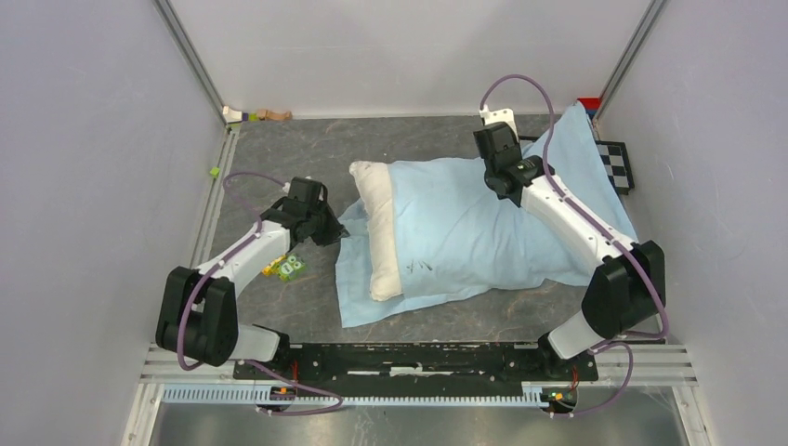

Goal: Put the pillow into the pillowcase

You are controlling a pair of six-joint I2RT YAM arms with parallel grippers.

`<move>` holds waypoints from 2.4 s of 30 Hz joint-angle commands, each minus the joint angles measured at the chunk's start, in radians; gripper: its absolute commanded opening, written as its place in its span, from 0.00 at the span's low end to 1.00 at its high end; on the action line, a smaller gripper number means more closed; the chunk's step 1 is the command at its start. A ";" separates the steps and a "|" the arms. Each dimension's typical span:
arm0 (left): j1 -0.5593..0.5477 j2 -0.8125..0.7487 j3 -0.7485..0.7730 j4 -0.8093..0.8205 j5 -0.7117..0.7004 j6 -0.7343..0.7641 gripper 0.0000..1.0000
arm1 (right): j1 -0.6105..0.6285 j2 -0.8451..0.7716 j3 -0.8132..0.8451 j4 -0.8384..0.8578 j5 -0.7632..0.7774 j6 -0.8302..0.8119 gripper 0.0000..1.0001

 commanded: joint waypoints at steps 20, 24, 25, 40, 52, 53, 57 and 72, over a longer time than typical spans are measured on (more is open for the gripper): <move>0.132 -0.140 -0.105 0.002 -0.007 -0.024 0.62 | 0.555 0.196 0.312 0.233 -0.032 -0.227 0.98; 0.140 -0.175 -0.140 -0.010 -0.013 -0.032 0.64 | 0.585 0.317 0.360 0.255 0.033 -0.294 0.98; 0.145 -0.182 -0.148 -0.013 -0.010 -0.034 0.65 | 0.590 0.342 0.372 0.255 0.052 -0.302 0.98; 0.185 -0.267 -0.266 0.011 0.026 -0.073 0.66 | 0.687 0.469 0.501 0.313 0.107 -0.435 0.98; 0.248 -0.313 -0.300 -0.021 0.062 -0.054 0.70 | 0.645 0.633 0.634 0.137 0.119 -0.370 0.98; 0.251 -0.317 -0.302 -0.022 0.064 -0.054 0.70 | 0.637 0.643 0.633 0.132 0.124 -0.368 0.98; 0.256 -0.328 -0.304 -0.027 0.067 -0.052 0.71 | 0.615 0.665 0.588 0.146 0.089 -0.357 0.98; 0.250 -0.352 -0.204 -0.004 0.220 -0.007 0.79 | 0.568 0.463 0.496 0.145 -0.081 -0.200 0.00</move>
